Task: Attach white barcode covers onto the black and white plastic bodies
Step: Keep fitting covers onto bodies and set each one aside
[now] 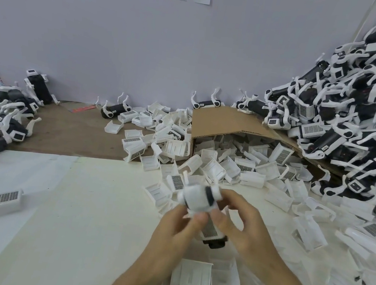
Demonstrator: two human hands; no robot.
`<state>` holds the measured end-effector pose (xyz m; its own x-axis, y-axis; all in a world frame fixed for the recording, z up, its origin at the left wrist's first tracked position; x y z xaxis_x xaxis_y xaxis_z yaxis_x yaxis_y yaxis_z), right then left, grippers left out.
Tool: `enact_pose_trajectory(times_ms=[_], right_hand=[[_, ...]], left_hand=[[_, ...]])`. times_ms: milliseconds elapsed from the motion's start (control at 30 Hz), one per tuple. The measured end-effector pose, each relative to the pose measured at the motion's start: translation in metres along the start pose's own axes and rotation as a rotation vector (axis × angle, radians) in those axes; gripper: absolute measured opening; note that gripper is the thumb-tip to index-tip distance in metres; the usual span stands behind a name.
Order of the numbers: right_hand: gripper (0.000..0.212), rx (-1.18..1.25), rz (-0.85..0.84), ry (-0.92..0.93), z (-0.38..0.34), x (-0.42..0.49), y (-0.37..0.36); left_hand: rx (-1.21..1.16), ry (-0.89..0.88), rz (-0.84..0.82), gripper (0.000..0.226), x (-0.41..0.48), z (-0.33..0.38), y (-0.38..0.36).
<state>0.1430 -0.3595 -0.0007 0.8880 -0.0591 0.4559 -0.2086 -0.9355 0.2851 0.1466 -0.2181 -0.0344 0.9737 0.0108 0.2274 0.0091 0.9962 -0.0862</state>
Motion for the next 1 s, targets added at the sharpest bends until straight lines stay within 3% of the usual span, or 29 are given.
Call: enact_pose_trajectory(times_ms=[167,333,467,833,1000], right_hand=[[0.038,0.087,0.040,-0.065,0.001,0.005,0.006],[0.027,0.148,-0.029,-0.091,-0.001,0.003,-0.003],[0.025,0.149,-0.037,-0.125,0.003,0.006,0.001],[0.036,0.272,-0.105,-0.224,0.008,0.004,-0.004],[0.042,0.150,0.087,-0.121,0.005,0.010,0.007]], left_hand=[[0.155,-0.105,-0.117,0.047,-0.008,-0.003,-0.013],[0.255,-0.156,-0.029,0.033,-0.007,-0.004,-0.007],[0.323,-0.207,-0.003,0.039,-0.006,0.002,-0.006],[0.378,-0.296,0.015,0.035,-0.007,0.009,-0.004],[0.369,-0.341,0.150,0.031,-0.007,0.016,0.001]])
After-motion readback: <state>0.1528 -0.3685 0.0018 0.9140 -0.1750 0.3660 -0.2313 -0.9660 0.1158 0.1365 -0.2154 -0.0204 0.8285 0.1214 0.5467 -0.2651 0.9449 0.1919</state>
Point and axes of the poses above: each hand's wrist, its own x-axis towards the middle knuckle, its own y-axis out of the back of the hand, z = x × y, the point moved 6 cm from there along x, towards the middle knuckle, and after that the axes turned 15 degrees about z, right-handed, at the moved point
